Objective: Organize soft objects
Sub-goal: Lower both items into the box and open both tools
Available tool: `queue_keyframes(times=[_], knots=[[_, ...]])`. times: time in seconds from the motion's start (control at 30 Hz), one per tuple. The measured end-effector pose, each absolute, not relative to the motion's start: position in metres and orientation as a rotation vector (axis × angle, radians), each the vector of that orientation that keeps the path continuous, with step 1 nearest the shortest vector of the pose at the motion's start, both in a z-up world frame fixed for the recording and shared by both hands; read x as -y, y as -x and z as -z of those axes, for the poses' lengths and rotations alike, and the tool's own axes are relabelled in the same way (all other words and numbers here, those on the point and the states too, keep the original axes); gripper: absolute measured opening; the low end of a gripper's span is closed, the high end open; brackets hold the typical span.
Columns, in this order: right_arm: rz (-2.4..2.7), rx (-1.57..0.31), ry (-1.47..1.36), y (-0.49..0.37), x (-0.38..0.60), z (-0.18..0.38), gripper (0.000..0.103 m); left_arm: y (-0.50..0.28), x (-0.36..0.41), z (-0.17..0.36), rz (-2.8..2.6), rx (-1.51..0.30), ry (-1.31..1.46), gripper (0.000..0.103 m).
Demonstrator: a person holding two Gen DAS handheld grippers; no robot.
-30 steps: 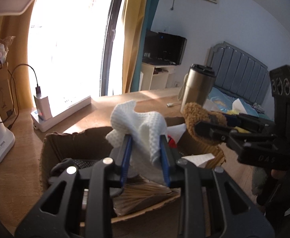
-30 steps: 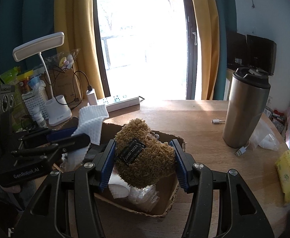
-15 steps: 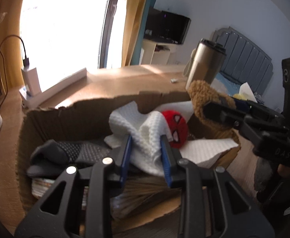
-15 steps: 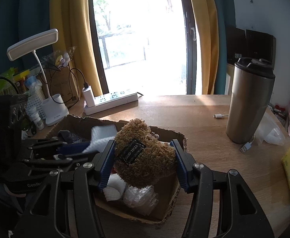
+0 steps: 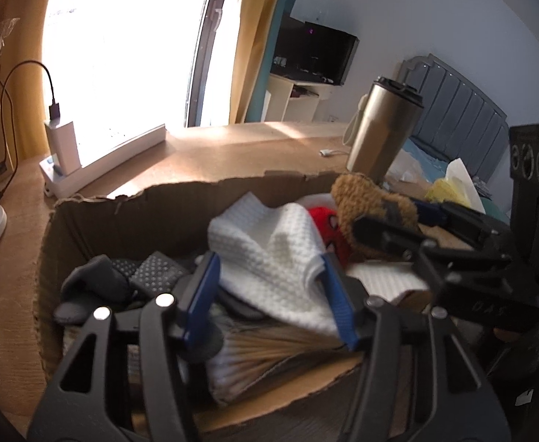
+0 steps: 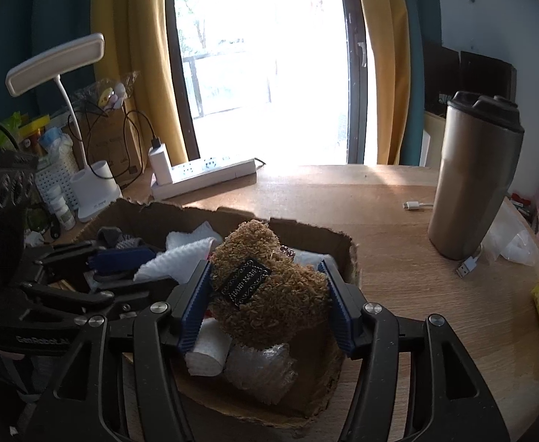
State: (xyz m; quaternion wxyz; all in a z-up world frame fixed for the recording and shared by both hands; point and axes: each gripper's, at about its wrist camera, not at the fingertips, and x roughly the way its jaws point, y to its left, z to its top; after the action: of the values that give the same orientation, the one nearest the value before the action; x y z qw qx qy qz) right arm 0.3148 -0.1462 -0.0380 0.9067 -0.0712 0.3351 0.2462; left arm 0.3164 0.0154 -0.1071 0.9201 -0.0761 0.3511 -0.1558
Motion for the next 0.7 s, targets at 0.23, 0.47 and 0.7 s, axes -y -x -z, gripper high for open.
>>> queue_keyframes(times=[0.23, 0.47, 0.7], knots=[[-0.516, -0.700, 0.164, -0.314, 0.143, 0.042, 0.066, -0.311, -0.018, 0.101, 0.312, -0.702, 0.146, 0.059], [-0.499, -0.682, 0.158, -0.314, 0.148, 0.036, 0.071, -0.302, -0.017, 0.086, 0.302, -0.663, 0.122, 0.060], [-0.486, -0.679, 0.171, -0.309, 0.153, 0.034, 0.072, -0.291, -0.022, 0.081, 0.283, -0.651, 0.122, 0.061]])
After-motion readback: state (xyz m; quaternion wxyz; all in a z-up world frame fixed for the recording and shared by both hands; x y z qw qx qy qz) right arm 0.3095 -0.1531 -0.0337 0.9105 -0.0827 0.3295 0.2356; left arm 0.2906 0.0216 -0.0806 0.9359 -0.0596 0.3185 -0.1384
